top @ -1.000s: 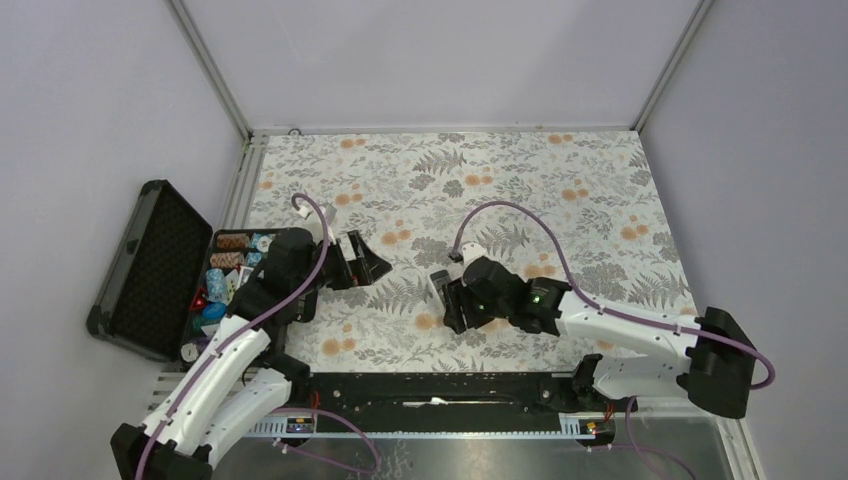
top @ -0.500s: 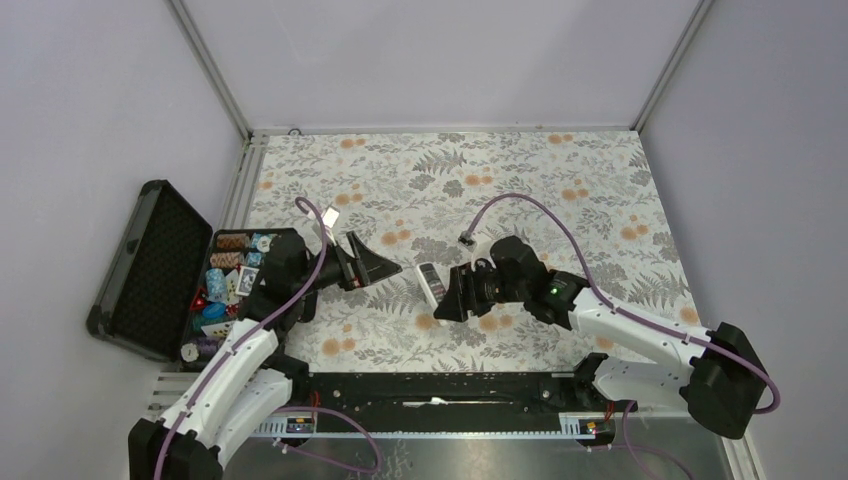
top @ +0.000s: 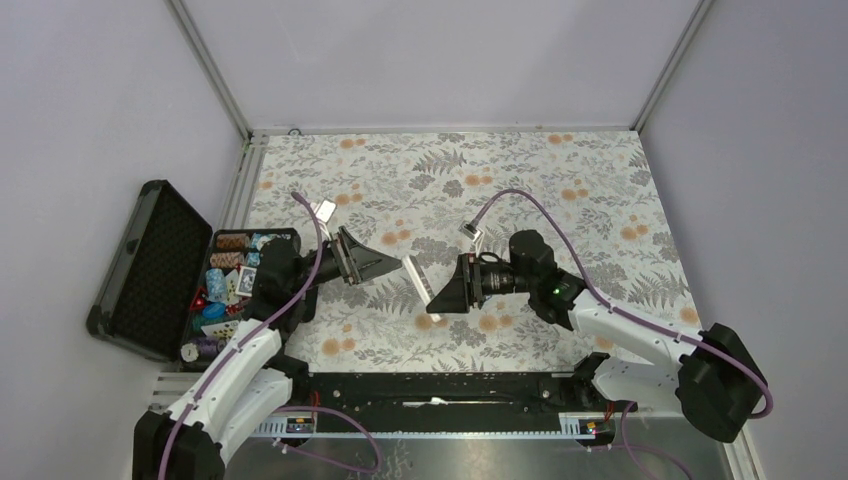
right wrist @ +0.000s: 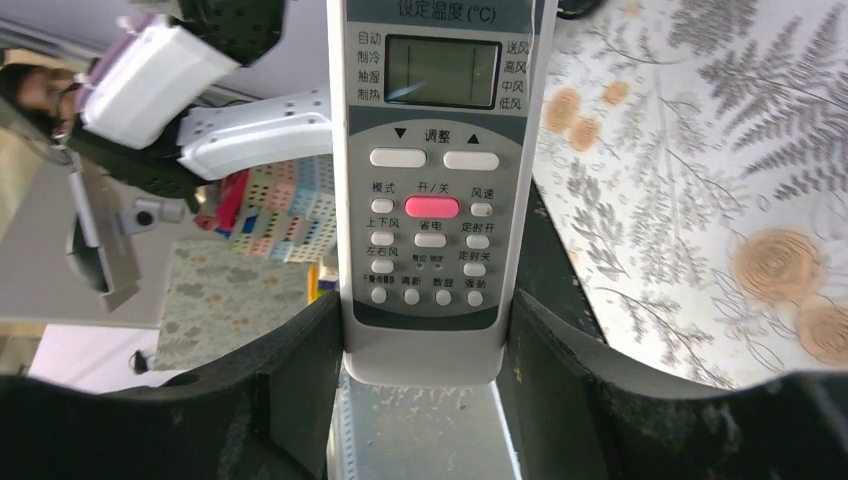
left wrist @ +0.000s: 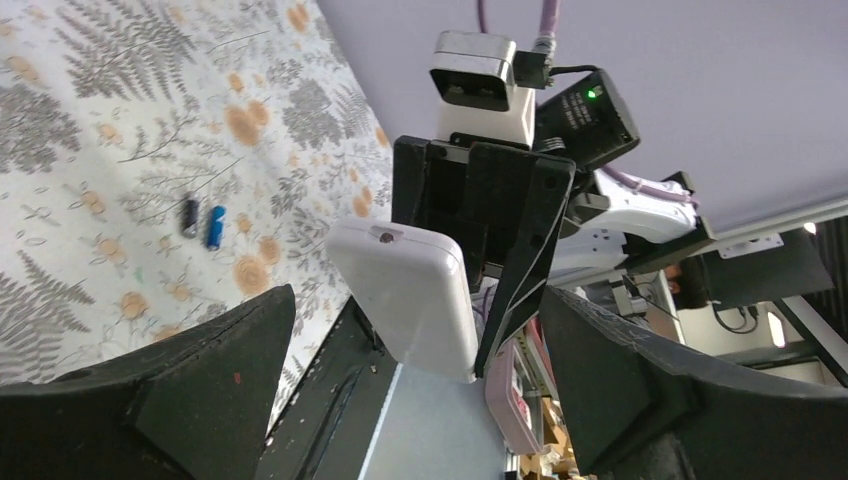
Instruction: Load the batteries into the remote control
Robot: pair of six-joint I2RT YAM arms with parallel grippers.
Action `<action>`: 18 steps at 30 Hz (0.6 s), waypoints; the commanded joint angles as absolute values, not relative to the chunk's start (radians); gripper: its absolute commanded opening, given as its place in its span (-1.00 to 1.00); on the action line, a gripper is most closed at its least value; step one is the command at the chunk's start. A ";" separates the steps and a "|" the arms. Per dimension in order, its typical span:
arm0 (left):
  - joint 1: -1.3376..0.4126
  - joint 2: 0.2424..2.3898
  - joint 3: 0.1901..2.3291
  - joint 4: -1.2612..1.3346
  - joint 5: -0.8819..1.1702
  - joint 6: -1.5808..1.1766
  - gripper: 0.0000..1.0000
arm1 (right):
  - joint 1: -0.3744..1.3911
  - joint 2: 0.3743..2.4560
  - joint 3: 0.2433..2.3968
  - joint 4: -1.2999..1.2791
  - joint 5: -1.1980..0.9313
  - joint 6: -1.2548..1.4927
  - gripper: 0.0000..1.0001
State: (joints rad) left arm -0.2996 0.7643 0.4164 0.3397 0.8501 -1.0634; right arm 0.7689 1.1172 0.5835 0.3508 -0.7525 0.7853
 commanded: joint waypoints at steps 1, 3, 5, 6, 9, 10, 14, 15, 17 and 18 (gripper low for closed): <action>-0.293 0.776 0.408 0.529 0.913 -1.142 0.98 | 0.754 1.131 0.575 0.601 -0.866 0.919 -1.00; -0.293 0.781 0.401 0.569 0.920 -1.168 0.98 | 0.754 1.134 0.562 0.688 -0.881 0.970 -1.00; -0.293 0.785 0.395 0.607 0.924 -1.191 0.98 | 0.753 1.138 0.555 0.749 -0.886 1.008 -1.00; -0.293 0.787 0.392 0.627 0.926 -1.204 0.98 | 0.753 1.142 0.560 0.760 -0.888 1.016 -1.00; -0.293 0.799 0.389 0.681 0.933 -1.241 0.98 | 0.752 1.154 0.570 0.791 -0.892 1.037 -1.00; -0.293 0.803 0.388 0.699 0.935 -1.253 0.98 | 0.753 1.158 0.574 0.810 -0.897 1.048 -1.00; -0.293 0.824 0.374 0.809 0.944 -1.324 0.98 | 0.753 1.183 0.593 0.832 -0.908 1.058 -1.00; -0.293 0.828 0.371 0.836 0.947 -1.342 0.98 | 0.754 1.191 0.596 0.835 -0.911 1.060 -1.00; -0.293 0.833 0.368 0.869 0.951 -1.368 0.98 | 0.754 1.205 0.602 0.848 -0.918 1.065 -1.00; -0.293 0.833 0.368 0.875 0.951 -1.372 0.98 | 0.754 1.216 0.606 0.851 -0.921 1.067 -1.00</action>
